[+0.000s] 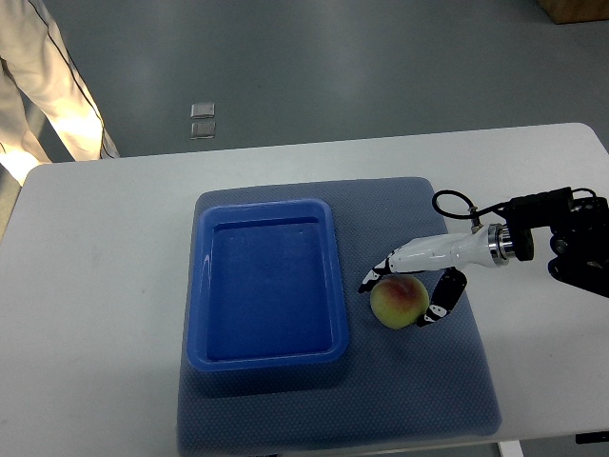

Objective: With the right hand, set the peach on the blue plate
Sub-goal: 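Close the right hand's fingers and thumb around the peach, then lift the peach with the right hand and carry it over the blue tray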

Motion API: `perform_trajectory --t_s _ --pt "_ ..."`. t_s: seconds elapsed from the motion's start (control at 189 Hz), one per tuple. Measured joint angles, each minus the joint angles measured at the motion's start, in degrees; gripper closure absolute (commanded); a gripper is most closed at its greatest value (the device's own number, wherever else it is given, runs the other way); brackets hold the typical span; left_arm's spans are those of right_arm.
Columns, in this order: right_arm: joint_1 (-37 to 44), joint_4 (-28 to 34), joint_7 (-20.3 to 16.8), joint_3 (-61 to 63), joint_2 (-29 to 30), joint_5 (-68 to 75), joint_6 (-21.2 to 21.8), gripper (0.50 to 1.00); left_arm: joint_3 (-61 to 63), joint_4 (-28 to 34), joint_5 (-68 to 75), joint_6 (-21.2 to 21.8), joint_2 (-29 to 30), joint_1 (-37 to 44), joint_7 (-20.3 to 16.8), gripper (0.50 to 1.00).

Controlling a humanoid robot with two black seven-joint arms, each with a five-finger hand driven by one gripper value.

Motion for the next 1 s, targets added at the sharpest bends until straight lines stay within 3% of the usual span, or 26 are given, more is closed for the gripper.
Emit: perform_trajectory --t_s 0.085,0.709,1.0 --pt "-0.01 0.0 -0.24 -0.02 -0.06 -0.01 0.17 0.736 0.0 0.0 0.0 0.0 0.0 0.0 0.0 0.5" --pt "2.05 0.15 -0.31 0.51 -0.99 0.33 0.18 0.736 0.02 0.0 0.0 0.0 0.0 0.0 0.02 0.5" --pt "9.53 -0.16 -0.31 0.5 -0.08 0.67 0.76 0.734 0.02 0.05 0.0 0.0 0.0 0.01 0.0 0.5"
